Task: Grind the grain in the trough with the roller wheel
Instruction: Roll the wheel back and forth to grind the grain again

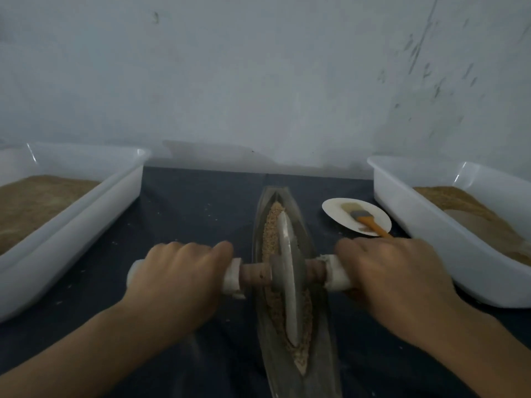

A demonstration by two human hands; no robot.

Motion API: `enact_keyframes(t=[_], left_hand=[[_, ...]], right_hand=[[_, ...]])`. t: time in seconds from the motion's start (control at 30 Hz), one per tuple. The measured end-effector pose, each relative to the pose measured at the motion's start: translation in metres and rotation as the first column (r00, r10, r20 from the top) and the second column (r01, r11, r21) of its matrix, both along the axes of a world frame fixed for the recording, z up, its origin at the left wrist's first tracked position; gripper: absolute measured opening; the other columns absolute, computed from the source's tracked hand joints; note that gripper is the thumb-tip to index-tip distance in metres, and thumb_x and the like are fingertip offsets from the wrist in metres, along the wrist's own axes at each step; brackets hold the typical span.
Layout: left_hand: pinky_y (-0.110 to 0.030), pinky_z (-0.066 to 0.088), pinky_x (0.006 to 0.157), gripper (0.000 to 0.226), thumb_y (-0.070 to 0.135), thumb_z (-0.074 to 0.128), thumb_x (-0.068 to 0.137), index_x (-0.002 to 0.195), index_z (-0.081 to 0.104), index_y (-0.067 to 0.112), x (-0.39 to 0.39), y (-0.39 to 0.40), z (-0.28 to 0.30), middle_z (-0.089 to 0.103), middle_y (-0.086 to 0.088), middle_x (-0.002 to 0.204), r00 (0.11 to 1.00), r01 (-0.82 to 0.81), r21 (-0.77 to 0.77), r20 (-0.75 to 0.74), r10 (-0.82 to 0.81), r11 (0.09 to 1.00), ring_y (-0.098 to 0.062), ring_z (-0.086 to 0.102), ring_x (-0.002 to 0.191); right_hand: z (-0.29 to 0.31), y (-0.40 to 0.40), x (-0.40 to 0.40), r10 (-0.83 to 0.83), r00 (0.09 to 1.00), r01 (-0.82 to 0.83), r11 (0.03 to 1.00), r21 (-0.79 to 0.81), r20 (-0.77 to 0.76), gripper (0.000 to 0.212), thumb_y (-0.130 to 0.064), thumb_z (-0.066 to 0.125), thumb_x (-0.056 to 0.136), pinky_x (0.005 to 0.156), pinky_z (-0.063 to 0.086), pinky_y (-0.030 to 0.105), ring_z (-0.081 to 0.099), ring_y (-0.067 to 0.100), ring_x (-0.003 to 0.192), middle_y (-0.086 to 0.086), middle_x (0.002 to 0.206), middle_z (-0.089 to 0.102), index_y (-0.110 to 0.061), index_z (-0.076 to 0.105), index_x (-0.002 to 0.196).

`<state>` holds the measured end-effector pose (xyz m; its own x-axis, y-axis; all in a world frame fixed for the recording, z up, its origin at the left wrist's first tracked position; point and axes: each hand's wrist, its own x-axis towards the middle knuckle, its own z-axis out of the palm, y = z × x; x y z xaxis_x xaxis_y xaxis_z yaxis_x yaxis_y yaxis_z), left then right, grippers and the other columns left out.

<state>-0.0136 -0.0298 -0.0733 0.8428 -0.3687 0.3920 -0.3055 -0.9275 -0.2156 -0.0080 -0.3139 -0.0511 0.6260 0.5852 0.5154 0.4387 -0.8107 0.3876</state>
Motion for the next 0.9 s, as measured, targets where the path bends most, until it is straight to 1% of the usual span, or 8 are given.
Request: enact_keyframes(t=[0.1, 0.23, 0.33, 0.53, 0.63, 0.7, 0.8, 0.9], left_hand=[[-0.024, 0.02, 0.046, 0.047, 0.045, 0.074, 0.064, 0.075, 0.029, 0.035, 0.006, -0.001, 0.0, 0.036, 0.011, 0.053, 0.999, -0.034, 0.028, 0.014, 0.034, 0.999, -0.007, 0.029, 0.044], [-0.03, 0.029, 0.056, 0.031, 0.045, 0.057, 0.084, 0.081, 0.03, 0.031, 0.051, -0.01, 0.002, 0.036, 0.01, 0.065, 0.982, -0.187, -0.009, -0.007, 0.187, 0.982, -0.015, 0.038, 0.058], [-0.033, 0.033, 0.059, 0.025, 0.038, 0.059, 0.085, 0.083, 0.036, 0.029, 0.086, -0.014, 0.01, 0.051, 0.007, 0.076, 0.982, -0.187, -0.045, -0.033, 0.186, 0.981, -0.019, 0.042, 0.063], [-0.033, 0.032, 0.061, 0.023, 0.036, 0.06, 0.084, 0.083, 0.038, 0.028, 0.074, -0.021, 0.021, 0.052, 0.007, 0.076, 0.983, -0.18, -0.019, -0.044, 0.179, 0.983, -0.018, 0.04, 0.063], [-0.031, 0.027, 0.058, 0.035, 0.044, 0.061, 0.081, 0.079, 0.028, 0.033, 0.029, -0.019, 0.016, 0.036, 0.011, 0.065, 0.985, -0.162, 0.016, -0.063, 0.163, 0.987, -0.012, 0.033, 0.056], [-0.03, 0.024, 0.054, 0.039, 0.048, 0.06, 0.077, 0.077, 0.024, 0.034, 0.005, -0.015, 0.016, 0.032, 0.011, 0.062, 0.988, -0.148, 0.047, -0.045, 0.151, 0.988, -0.01, 0.031, 0.054], [-0.03, 0.015, 0.049, 0.042, 0.05, 0.061, 0.073, 0.076, 0.022, 0.034, -0.004, -0.017, 0.018, 0.03, 0.01, 0.061, 0.991, -0.135, 0.119, -0.008, 0.137, 0.984, -0.011, 0.029, 0.052], [-0.03, 0.021, 0.052, 0.035, 0.043, 0.061, 0.078, 0.08, 0.028, 0.033, 0.02, -0.026, 0.02, 0.031, 0.01, 0.062, 0.986, -0.164, 0.101, -0.008, 0.165, 0.981, -0.014, 0.034, 0.056]], right_hand=[[0.004, -0.005, 0.011, -0.048, 0.997, 0.046, 0.998, -0.04, -0.057, 0.046, -0.027, 0.091, 0.037, 0.035, 0.029, 0.024, 0.047, 0.021, 0.038, -0.002, 0.051, 0.051, -0.021, 0.053, 0.062], [0.008, 0.004, 0.066, -0.242, 0.961, 0.231, 0.969, -0.091, -0.131, 0.028, -0.044, 0.068, 0.074, 0.053, 0.039, 0.031, 0.055, 0.023, 0.065, -0.004, 0.075, 0.057, -0.028, 0.045, 0.082], [0.011, 0.007, 0.103, -0.3, 0.915, 0.301, 0.953, -0.037, -0.27, 0.019, -0.044, 0.061, 0.079, 0.063, 0.046, 0.034, 0.057, 0.022, 0.072, -0.004, 0.082, 0.06, -0.03, 0.05, 0.087], [0.002, 0.004, 0.075, -0.316, 0.909, 0.324, 0.946, -0.017, -0.27, 0.024, -0.042, 0.062, 0.077, 0.058, 0.037, 0.03, 0.051, 0.018, 0.07, -0.005, 0.08, 0.056, -0.026, 0.044, 0.078], [0.0, -0.004, 0.024, -0.156, 0.982, 0.156, 0.988, -0.016, -0.106, 0.058, -0.043, 0.084, 0.05, 0.041, 0.02, 0.022, 0.028, 0.013, 0.047, -0.004, 0.058, 0.051, -0.034, 0.03, 0.068], [0.001, -0.008, 0.001, -0.059, 0.988, 0.064, 0.997, 0.031, -0.141, 0.069, -0.038, 0.09, 0.035, 0.033, 0.021, 0.018, 0.027, 0.006, 0.035, -0.008, 0.043, 0.038, -0.036, 0.028, 0.065], [0.001, -0.008, -0.001, -0.166, 0.946, 0.157, 0.986, -0.053, -0.279, 0.057, -0.049, 0.08, 0.058, 0.043, 0.029, 0.018, 0.032, 0.002, 0.042, -0.01, 0.05, 0.036, -0.038, 0.024, 0.064], [-0.008, -0.003, 0.021, -0.281, 0.911, 0.281, 0.959, -0.045, -0.303, 0.04, -0.056, 0.062, 0.076, 0.046, 0.018, 0.022, 0.028, 0.003, 0.052, -0.01, 0.066, 0.047, -0.035, 0.028, 0.068]])
